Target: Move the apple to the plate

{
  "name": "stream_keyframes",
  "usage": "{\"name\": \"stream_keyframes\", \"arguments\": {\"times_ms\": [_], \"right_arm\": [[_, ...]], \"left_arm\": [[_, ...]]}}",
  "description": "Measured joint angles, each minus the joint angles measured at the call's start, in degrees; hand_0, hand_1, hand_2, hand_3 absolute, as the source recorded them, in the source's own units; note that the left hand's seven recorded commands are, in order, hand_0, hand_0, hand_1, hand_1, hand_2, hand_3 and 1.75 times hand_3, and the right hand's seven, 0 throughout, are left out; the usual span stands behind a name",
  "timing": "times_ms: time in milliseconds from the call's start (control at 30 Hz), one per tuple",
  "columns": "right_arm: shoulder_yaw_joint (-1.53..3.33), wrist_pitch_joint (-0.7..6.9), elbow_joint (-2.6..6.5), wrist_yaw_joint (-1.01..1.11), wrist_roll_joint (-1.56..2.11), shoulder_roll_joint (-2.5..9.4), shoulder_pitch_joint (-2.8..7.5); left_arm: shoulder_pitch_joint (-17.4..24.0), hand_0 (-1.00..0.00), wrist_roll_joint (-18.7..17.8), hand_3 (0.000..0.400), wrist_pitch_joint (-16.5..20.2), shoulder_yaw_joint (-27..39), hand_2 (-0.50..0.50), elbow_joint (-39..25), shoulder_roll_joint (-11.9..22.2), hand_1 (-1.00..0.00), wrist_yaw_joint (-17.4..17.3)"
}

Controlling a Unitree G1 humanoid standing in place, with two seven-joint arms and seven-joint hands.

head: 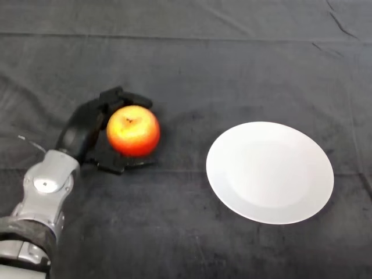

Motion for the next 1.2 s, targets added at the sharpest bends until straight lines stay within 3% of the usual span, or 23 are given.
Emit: {"name": "stream_keyframes", "arguments": {"times_ms": [167,333,667,967,1200], "right_arm": [[0.0,0.0,0.0,0.0,0.0,0.0,0.0],[0.0,0.0,0.0,0.0,0.0,0.0,0.0],[-0.01,0.0,0.0,0.0,0.0,0.0,0.0],[-0.01,0.0,0.0,0.0,0.01,-0.01,0.0],[-0.01,0.0,0.0,0.0,0.0,-0.01,0.0]], "left_arm": [[-1.42,-1.0,0.19,0.4,-1.17,-0.02,-0.24,-0.44,-0.67,-0.53,0.6],[-2.5,-1.0,1.24,0.4,-2.14,-0.15,-0.22,-0.46,-1.34,-0.56,0.94],[-3.3,-1.0,3.67,0.4,-2.87,-2.89,-0.22,-0.46,-4.29,-0.56,1.91],[-8.71,-1.0,5.66,0.4,-3.08,-5.95,-0.22,-0.47,-7.02,-0.56,2.65],[-9.15,-1.0,6.93,0.4,-3.13,-10.0,-0.22,-0.46,-8.67,-0.56,2.97]]}}
